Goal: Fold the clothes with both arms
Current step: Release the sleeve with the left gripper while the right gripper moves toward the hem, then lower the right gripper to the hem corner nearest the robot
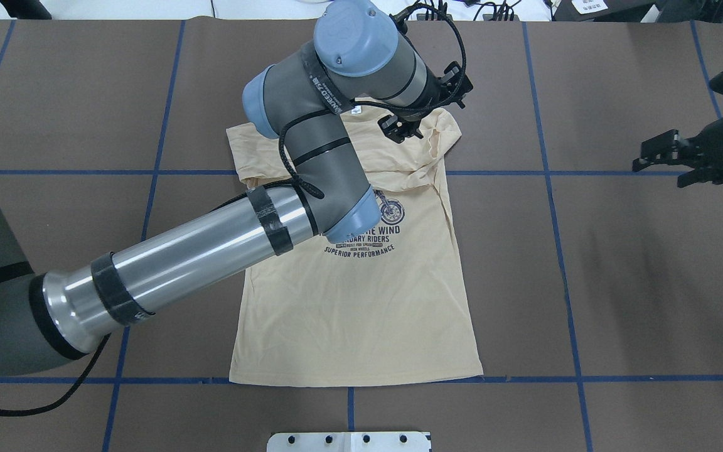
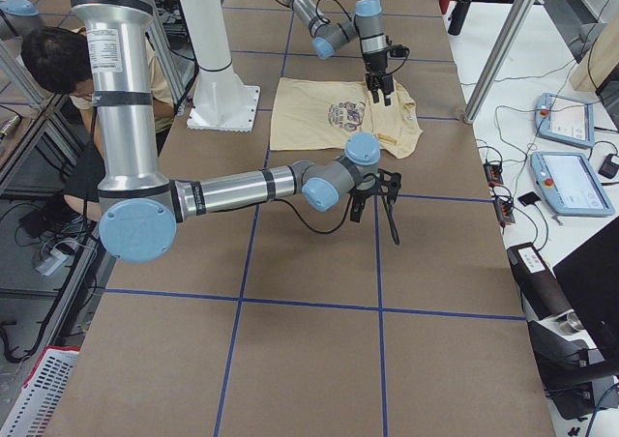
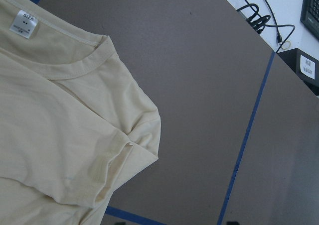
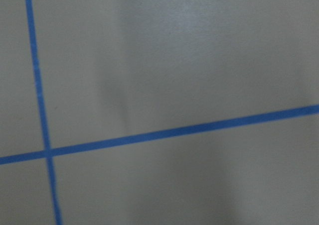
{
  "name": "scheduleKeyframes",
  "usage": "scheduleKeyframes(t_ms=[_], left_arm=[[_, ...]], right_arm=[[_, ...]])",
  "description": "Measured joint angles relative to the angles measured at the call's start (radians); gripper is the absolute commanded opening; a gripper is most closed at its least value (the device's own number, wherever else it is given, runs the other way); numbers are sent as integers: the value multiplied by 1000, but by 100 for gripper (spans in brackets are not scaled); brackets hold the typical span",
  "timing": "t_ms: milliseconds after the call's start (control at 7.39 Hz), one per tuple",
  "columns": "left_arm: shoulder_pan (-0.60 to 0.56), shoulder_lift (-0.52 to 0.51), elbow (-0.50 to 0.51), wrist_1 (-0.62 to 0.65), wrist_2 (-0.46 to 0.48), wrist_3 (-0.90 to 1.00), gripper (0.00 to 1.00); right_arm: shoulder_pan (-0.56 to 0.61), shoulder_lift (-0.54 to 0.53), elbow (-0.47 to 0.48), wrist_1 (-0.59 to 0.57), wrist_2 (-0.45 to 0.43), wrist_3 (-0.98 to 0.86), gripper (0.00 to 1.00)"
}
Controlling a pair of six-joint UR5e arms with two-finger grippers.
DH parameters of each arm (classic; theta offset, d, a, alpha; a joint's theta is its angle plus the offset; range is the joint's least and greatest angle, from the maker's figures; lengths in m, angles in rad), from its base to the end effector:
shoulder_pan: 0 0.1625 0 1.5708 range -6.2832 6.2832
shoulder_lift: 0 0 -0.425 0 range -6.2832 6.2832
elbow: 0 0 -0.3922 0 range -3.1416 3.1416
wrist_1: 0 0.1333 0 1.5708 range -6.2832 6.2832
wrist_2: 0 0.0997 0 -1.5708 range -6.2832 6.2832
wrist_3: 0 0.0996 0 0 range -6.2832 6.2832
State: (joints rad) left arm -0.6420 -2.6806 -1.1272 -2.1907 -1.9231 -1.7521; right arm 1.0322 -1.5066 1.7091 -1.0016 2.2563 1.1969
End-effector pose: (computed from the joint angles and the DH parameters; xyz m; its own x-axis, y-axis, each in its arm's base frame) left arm 0.5868 -0.5623 0.0397 0.1677 -0.3367 -0.9265 0.3325 0.9041 -0.2684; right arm -0.2150 -0.4967 0.4935 0.5022 0.2893 0.8149 -0.2735 0.9471 -0.1677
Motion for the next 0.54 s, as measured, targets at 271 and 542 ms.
scheduleKeyframes(t_ms=[271,542], left_arm=[[-9,200,-280,97,-24,101,85],[-33,345,-436,119,-40,188,86]], right_arm=[[-279,-9,158,75,-230,431,100],[-529,-10,286,5,-451,698,99]])
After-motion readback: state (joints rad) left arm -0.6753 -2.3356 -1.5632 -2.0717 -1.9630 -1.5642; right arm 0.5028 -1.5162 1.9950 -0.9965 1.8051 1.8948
